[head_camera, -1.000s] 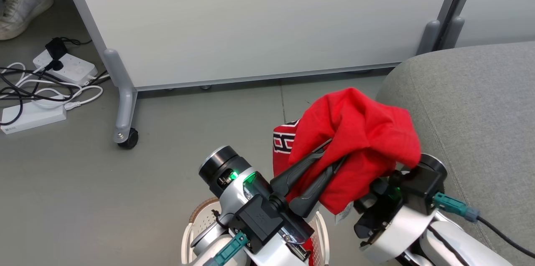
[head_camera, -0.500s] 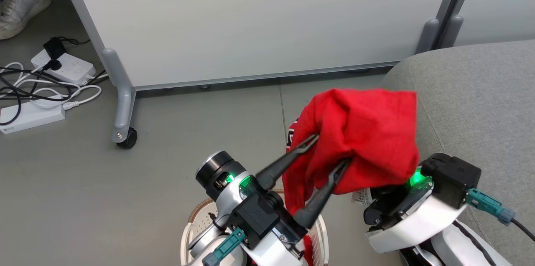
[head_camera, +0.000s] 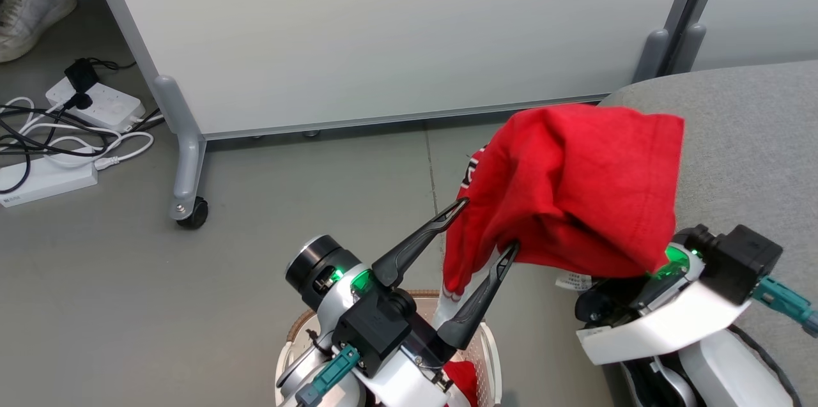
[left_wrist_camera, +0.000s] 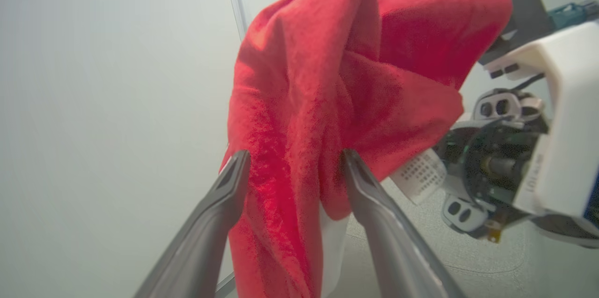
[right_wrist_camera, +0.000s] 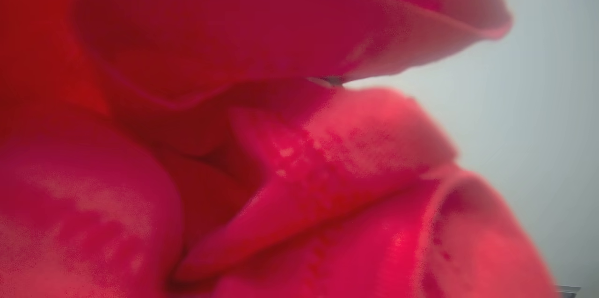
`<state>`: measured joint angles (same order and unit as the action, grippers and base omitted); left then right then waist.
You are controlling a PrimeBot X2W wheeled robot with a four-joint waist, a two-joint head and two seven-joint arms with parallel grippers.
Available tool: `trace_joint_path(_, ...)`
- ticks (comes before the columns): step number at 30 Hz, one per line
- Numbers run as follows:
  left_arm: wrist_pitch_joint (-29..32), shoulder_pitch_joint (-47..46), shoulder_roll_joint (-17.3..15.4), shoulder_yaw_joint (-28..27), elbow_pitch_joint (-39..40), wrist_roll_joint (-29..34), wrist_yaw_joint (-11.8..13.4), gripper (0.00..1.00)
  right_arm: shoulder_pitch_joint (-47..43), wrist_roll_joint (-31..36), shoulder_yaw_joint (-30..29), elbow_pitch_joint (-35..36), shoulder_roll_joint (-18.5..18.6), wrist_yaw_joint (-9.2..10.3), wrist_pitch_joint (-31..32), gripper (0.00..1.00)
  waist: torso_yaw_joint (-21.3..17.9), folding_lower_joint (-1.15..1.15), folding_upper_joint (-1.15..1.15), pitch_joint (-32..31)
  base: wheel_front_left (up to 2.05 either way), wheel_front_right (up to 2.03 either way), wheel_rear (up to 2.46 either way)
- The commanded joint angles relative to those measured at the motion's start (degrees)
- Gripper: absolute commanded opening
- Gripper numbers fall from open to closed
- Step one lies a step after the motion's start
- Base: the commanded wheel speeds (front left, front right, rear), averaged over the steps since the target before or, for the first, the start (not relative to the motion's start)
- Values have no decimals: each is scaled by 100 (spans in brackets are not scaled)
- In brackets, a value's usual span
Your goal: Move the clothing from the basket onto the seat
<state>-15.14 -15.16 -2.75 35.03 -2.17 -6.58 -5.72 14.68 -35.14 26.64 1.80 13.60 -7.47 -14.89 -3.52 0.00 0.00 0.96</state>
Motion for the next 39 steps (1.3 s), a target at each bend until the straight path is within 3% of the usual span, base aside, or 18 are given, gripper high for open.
trace_joint_path(1, 3, 106, -25, -57, 10, -5, -4, 100, -59, -42, -75, 61, 2, -5, -27, 0, 0, 0, 0, -2, 0, 0, 0)
trace_joint_path(10, 3, 356, -24, -235, -112, 105, -62, 100, -237, 223, -563, -35, 91, -4, -27, 0, 5, 0, 0, -25, 0, 0, 0)
trace_joint_path(27, 3, 1060, -175, -786, -211, 189, -179, 100, -827, 601, -1332, -106, -143, -5, -27, 0, -152, 0, 0, 8, 0, 0, 0)
trace_joint_path(39, 3, 1367, -303, -558, -26, 198, -173, 100, -1171, 578, -1922, -258, -343, -5, -27, 0, -215, 0, 0, 5, 0, 0, 0)
